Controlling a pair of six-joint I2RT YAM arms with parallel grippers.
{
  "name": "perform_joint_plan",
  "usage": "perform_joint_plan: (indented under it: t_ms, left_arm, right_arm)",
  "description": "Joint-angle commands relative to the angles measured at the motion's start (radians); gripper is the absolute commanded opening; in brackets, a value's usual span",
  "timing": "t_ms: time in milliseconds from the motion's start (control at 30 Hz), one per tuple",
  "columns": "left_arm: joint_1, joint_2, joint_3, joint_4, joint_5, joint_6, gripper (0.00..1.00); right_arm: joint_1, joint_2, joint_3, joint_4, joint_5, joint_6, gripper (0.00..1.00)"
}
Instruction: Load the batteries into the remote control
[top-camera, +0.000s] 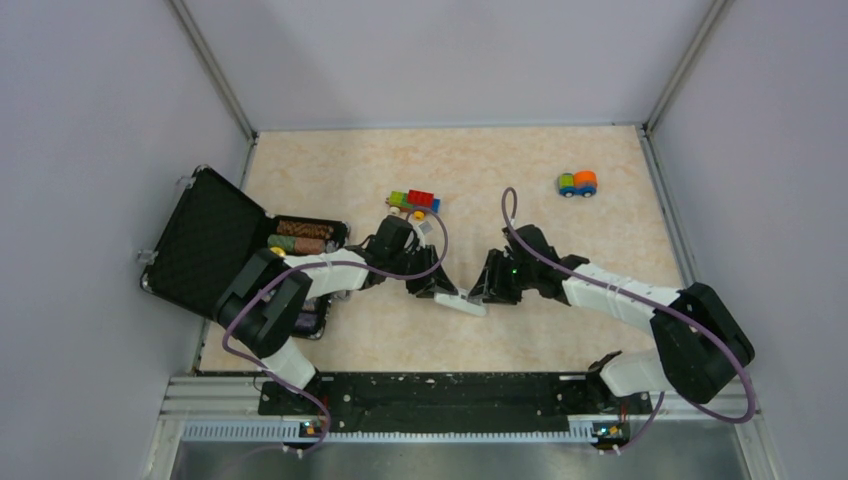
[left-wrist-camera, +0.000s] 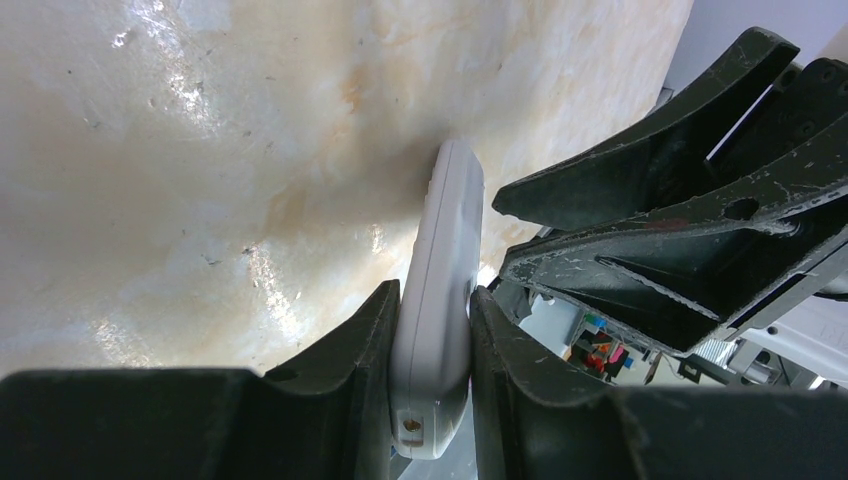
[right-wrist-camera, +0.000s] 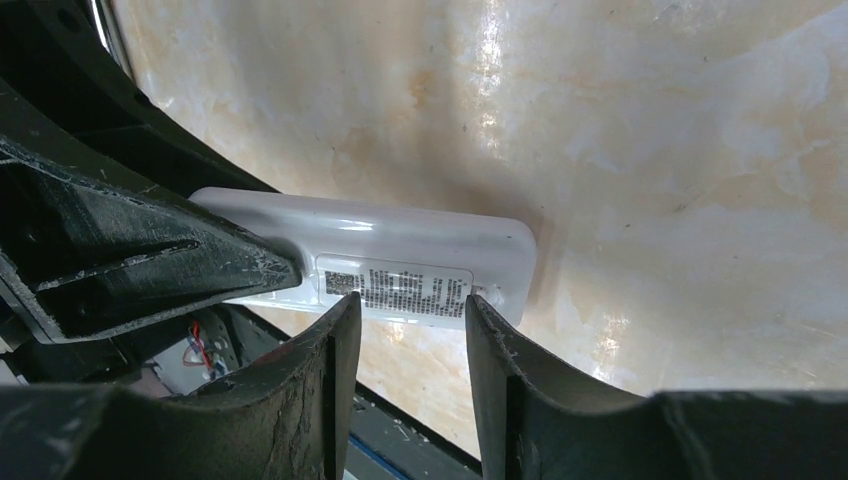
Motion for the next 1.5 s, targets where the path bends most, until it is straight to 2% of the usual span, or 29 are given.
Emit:
perform_joint_plan:
  t_ms: [0,300,900,1167,1467]
  left_arm:
    - [-0.008,0.047,-0.028,-0.099,-0.153,0.028,0.0]
    - [-0.008,0.047,-0.031,-0.093,-0.154,0.024,0.0]
    - [-0.011,0.059,-0.044,-0.053,-0.117,0.021,0.0]
    - [-0.011,0.072,-0.078,0.025,-0.092,-0.017,0.0]
    - [-0.013,0.073,-0.09,0.031,-0.104,-0.016,0.0]
  right_arm:
    - [0.013,0.004,0.008,0.002,0.021,0.013,0.42]
    - [0.013,0.031,-0.008,0.012,0.021,0.023,0.45]
    - [0.013,0.093,-0.095,0.197,-0.091,0.1,0.48]
    - [0.006,0.081,-0.214,0.427,-0.18,0.195,0.48]
    - [-0.007,0.07,-0.318,0.725,-0.247,0.267,0.48]
